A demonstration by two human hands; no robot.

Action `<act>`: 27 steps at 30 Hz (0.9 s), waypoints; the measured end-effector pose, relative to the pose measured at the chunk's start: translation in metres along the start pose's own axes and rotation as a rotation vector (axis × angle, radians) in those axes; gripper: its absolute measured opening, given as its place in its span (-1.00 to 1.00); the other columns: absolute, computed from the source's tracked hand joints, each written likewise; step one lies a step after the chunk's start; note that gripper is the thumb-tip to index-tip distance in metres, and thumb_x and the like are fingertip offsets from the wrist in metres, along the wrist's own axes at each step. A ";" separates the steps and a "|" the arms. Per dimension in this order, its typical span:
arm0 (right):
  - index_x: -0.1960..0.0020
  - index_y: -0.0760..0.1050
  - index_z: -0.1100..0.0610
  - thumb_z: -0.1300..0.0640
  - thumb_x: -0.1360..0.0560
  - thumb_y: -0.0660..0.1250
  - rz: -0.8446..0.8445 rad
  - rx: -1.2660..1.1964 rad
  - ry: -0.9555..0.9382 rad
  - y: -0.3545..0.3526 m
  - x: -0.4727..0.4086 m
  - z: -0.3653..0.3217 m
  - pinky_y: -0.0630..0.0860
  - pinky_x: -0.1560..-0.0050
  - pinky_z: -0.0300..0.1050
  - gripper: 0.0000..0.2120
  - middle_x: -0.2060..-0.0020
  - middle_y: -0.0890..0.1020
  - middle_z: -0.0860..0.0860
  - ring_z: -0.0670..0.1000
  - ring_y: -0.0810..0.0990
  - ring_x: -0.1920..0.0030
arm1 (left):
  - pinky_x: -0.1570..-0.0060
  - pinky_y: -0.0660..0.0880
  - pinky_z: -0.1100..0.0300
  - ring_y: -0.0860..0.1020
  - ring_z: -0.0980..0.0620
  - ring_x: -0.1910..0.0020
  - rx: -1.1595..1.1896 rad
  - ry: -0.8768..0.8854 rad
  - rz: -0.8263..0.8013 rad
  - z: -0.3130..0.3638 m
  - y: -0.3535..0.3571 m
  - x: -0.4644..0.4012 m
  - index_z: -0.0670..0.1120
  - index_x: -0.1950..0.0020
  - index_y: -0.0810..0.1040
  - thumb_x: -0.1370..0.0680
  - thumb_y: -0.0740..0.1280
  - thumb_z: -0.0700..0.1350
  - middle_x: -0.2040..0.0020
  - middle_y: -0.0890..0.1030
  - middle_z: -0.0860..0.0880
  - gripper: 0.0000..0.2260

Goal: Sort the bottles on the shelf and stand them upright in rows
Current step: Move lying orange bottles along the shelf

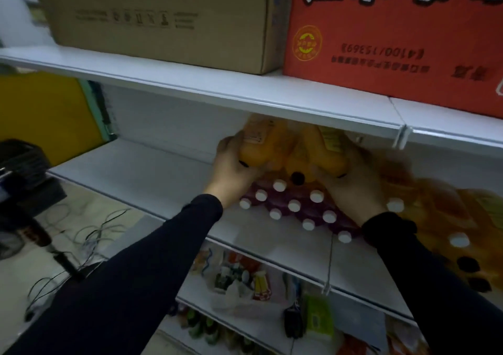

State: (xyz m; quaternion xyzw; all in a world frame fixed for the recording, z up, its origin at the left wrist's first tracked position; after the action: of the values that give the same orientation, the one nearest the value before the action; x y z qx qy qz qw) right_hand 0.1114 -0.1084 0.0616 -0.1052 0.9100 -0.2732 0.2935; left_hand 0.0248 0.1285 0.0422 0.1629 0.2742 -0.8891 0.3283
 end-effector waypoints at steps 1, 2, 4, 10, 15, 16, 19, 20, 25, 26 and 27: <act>-0.46 0.22 -0.19 -0.18 -0.42 0.41 -0.029 -0.043 -0.044 0.013 -0.001 -0.015 0.27 -0.14 -0.23 -0.33 -0.35 0.42 -0.06 -0.22 0.34 -0.15 | -0.03 0.38 0.34 0.39 0.11 -0.11 -0.008 -0.009 0.035 -0.008 -0.019 0.000 0.04 -0.44 0.33 -0.32 0.55 0.14 -0.24 0.32 0.04 -0.25; -0.44 0.24 -0.22 -0.18 -0.42 0.42 -0.068 -0.082 -0.078 0.027 -0.002 -0.029 0.30 -0.15 -0.23 -0.34 -0.32 0.46 -0.11 -0.23 0.38 -0.18 | -0.08 0.38 0.28 0.39 0.09 -0.13 -0.018 -0.017 0.067 -0.016 -0.038 0.001 0.01 -0.44 0.34 -0.32 0.55 0.13 -0.26 0.35 -0.01 -0.25; -0.42 0.22 -0.28 -0.21 -0.39 0.43 -0.144 -0.130 -0.100 0.058 -0.002 -0.052 0.36 -0.16 -0.21 -0.33 -0.26 0.50 -0.21 -0.19 0.45 -0.20 | -0.12 0.36 0.22 0.40 0.07 -0.14 -0.051 -0.035 0.114 -0.037 -0.075 0.003 0.01 -0.42 0.36 -0.30 0.54 0.16 -0.26 0.37 -0.03 -0.25; -0.34 0.29 -0.29 -0.28 -0.32 0.42 -0.233 -0.105 -0.143 0.170 -0.004 -0.117 0.48 -0.06 -0.19 -0.36 -0.11 0.58 -0.13 -0.10 0.55 -0.12 | 0.12 0.25 0.51 0.38 0.26 0.07 -0.164 -0.126 0.181 -0.138 -0.188 0.012 0.15 -0.40 0.31 -0.34 0.50 0.21 -0.12 0.32 0.15 -0.31; -0.33 0.37 -0.16 -0.18 -0.35 0.47 -0.284 -0.103 -0.098 0.285 -0.005 -0.153 0.51 -0.13 -0.11 -0.40 -0.13 0.58 -0.01 -0.05 0.56 -0.12 | 0.05 0.28 0.43 0.38 0.18 -0.03 -0.265 -0.208 0.129 -0.228 -0.278 0.009 0.03 -0.44 0.31 -0.35 0.50 0.20 -0.12 0.30 0.14 -0.26; -0.33 0.39 -0.12 -0.17 -0.35 0.47 -0.305 -0.074 -0.077 0.309 -0.005 -0.157 0.51 -0.17 -0.02 -0.40 -0.16 0.56 0.06 0.04 0.55 -0.15 | 0.05 0.28 0.43 0.38 0.17 -0.05 -0.280 -0.222 0.109 -0.245 -0.292 0.008 0.01 -0.44 0.32 -0.35 0.50 0.20 -0.12 0.30 0.14 -0.26; -0.33 0.43 -0.04 -0.14 -0.35 0.48 -0.341 -0.030 -0.003 0.371 -0.004 -0.165 0.52 -0.16 -0.01 -0.40 -0.13 0.58 0.12 0.08 0.57 -0.13 | 0.10 0.24 0.50 0.38 0.18 -0.06 -0.296 -0.262 0.051 -0.290 -0.325 -0.001 -0.01 -0.45 0.31 -0.35 0.51 0.18 -0.14 0.29 0.13 -0.24; -0.31 0.46 -0.02 -0.13 -0.35 0.49 -0.352 -0.030 0.015 0.389 -0.003 -0.166 0.53 -0.12 -0.05 -0.43 -0.08 0.60 0.12 0.07 0.60 -0.08 | 0.07 0.26 0.48 0.39 0.16 -0.07 -0.291 -0.281 0.039 -0.304 -0.333 -0.003 -0.02 -0.45 0.31 -0.35 0.51 0.18 -0.15 0.28 0.12 -0.24; -0.27 0.48 0.02 -0.18 -0.36 0.45 -0.450 0.031 0.120 0.467 -0.006 -0.160 0.55 -0.06 -0.04 -0.45 -0.01 0.60 0.16 0.10 0.62 -0.01 | 0.07 0.30 0.47 0.40 0.21 -0.02 -0.264 -0.340 -0.015 -0.356 -0.352 -0.021 -0.01 -0.44 0.32 -0.34 0.51 0.18 -0.14 0.29 0.12 -0.25; -0.24 0.49 0.03 -0.18 -0.37 0.44 -0.457 0.043 0.129 0.481 -0.009 -0.158 0.55 -0.02 -0.06 -0.48 0.02 0.60 0.17 0.12 0.62 0.01 | 0.12 0.27 0.52 0.40 0.26 0.04 -0.259 -0.345 -0.023 -0.366 -0.353 -0.025 0.00 -0.43 0.33 -0.34 0.51 0.18 -0.12 0.30 0.13 -0.26; -0.21 0.49 0.04 -0.18 -0.38 0.43 -0.469 0.060 0.134 0.494 -0.013 -0.155 0.53 0.04 -0.10 -0.51 0.05 0.59 0.18 0.13 0.61 0.03 | 0.18 0.28 0.53 0.39 0.29 0.09 -0.259 -0.349 -0.034 -0.375 -0.353 -0.030 0.01 -0.42 0.33 -0.33 0.51 0.19 -0.11 0.30 0.13 -0.26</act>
State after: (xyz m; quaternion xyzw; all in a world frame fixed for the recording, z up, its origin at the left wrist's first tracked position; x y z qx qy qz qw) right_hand 0.0147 0.3731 -0.1035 -0.2863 0.8696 -0.3673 0.1639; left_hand -0.1496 0.5904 -0.1084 -0.0417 0.3280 -0.8665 0.3740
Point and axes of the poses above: each hand's wrist, its own x-axis away from the middle knuckle, its own y-axis out of the palm, z = x × y, the point moved 10 cm from there along -x, towards the middle knuckle
